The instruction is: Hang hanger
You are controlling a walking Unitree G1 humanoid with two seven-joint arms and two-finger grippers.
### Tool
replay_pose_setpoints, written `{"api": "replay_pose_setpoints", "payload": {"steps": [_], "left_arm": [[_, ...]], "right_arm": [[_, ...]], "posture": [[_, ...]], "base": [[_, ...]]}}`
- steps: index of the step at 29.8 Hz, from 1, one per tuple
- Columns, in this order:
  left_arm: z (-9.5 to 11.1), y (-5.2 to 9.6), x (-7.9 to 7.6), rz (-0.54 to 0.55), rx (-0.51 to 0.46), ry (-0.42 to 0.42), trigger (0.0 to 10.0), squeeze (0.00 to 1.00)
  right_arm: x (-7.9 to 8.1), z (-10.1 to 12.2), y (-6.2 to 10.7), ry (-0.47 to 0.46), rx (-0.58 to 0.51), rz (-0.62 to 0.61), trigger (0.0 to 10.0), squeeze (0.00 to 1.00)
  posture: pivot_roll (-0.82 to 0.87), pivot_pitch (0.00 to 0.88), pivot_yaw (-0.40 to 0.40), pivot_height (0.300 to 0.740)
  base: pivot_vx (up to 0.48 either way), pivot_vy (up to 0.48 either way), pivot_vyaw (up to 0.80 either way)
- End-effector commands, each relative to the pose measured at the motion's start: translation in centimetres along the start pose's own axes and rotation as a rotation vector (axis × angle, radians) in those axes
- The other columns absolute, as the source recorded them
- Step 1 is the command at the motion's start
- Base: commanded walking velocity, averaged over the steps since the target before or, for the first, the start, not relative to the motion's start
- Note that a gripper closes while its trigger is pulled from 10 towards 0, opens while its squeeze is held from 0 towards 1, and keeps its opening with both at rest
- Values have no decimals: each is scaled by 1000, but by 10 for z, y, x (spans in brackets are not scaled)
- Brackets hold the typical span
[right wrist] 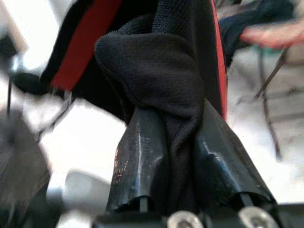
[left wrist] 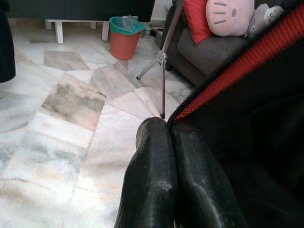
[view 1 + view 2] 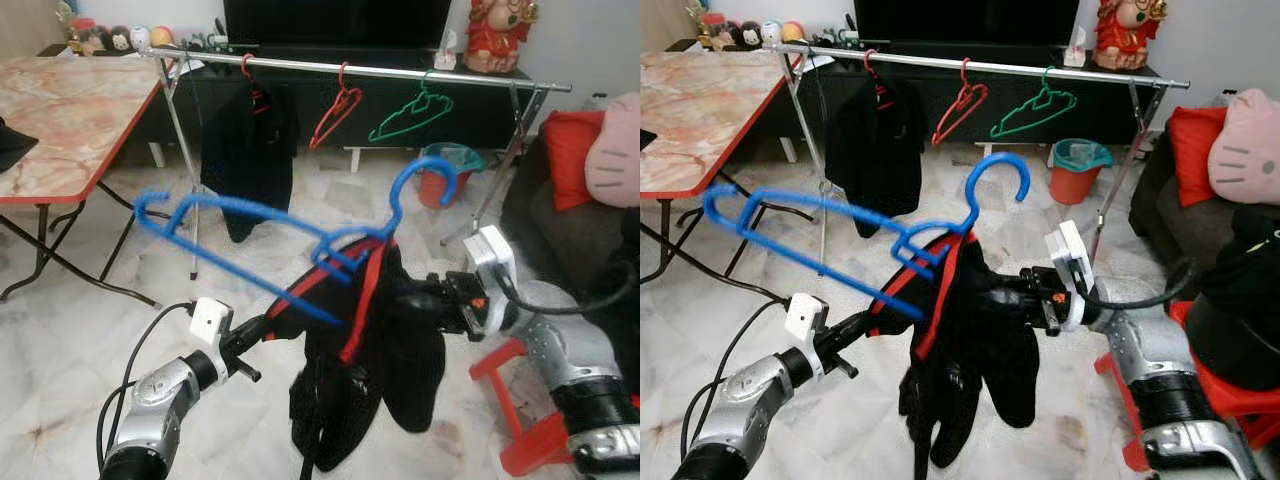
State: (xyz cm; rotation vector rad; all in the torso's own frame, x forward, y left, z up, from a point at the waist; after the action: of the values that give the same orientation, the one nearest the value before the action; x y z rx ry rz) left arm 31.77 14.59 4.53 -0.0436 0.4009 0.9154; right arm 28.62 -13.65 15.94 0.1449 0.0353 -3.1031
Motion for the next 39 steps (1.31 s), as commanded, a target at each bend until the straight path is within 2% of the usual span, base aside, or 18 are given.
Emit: {"api": "replay_pose_setpoints", "payload": {"steps": [1,3,4,6,7,11,18,19,22,29,30,32,33,35,39], "left_arm": [[-12,12,12,58,53,15,0,0],[-12,13,13,61,58,12,0,0],[-12,13,13,61,58,12,0,0],[-12,13,14,65,61,6,0,0],[-12,13,14,65,61,6,0,0],[-12,14,15,70,65,-2,0,0],[-11,14,16,73,72,-14,0,0],[-12,14,16,73,78,-23,0,0],[-12,13,17,75,85,-31,0,0],[-14,13,17,80,95,-37,0,0],[-15,13,17,81,97,-39,0,0],[-15,13,17,82,98,-39,0,0],[-18,13,16,84,107,-44,0,0],[-22,13,16,85,129,-59,0,0],[-24,13,15,86,137,-62,0,0]], "right_arm": [[6,7,0,59,6,60,0,0],[10,-9,4,55,107,75,0,0],[10,-9,4,55,107,75,0,0],[13,-31,12,46,249,83,0,0],[13,-31,12,46,249,83,0,0],[23,-51,22,43,404,132,0,0],[29,-60,34,52,540,177,0,0],[27,-67,43,84,646,182,0,0],[23,-76,52,129,761,189,0,0],[14,-82,56,197,861,171,0,0],[7,-82,55,221,874,129,0,0],[5,-82,55,224,878,115,0,0],[-8,-80,54,283,888,45,0,0],[-20,-77,54,333,902,-19,0,0],[-27,-73,52,357,903,-59,0,0]], "posture": [[-24,0,-46,740],[-24,0,-46,740],[-24,0,-46,740],[-22,0,-42,740],[-22,0,-42,740],[-23,0,-36,740],[-23,0,-36,740],[-24,0,-33,740],[-24,0,-33,740],[-25,0,-32,740],[-25,0,-32,740],[-25,0,-32,740],[-25,0,-37,740],[-25,0,-37,740],[-31,0,-36,740]], "base": [[0,0,0],[0,0,0],[0,0,0],[0,0,0],[0,0,0],[0,0,0],[0,0,0],[0,0,0],[0,0,0],[0,0,0],[0,0,0],[0,0,0],[0,0,0],[0,0,0],[0,0,0]]}}
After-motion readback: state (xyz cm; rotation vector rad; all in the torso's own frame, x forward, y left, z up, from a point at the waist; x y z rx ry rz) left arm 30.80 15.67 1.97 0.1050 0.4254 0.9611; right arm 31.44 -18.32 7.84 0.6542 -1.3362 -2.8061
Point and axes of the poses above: a point about 5 cm out from each wrist's last joint towards the gripper, its own y axis pointing back from the gripper into the wrist, its own z axis along the axis of the wrist's last joint, x = y × z, the point moved 4 cm from there along -y, pointing out of the wrist towards the gripper, and after that the axes turned 13 degrees about y, right-handed, at the moved point
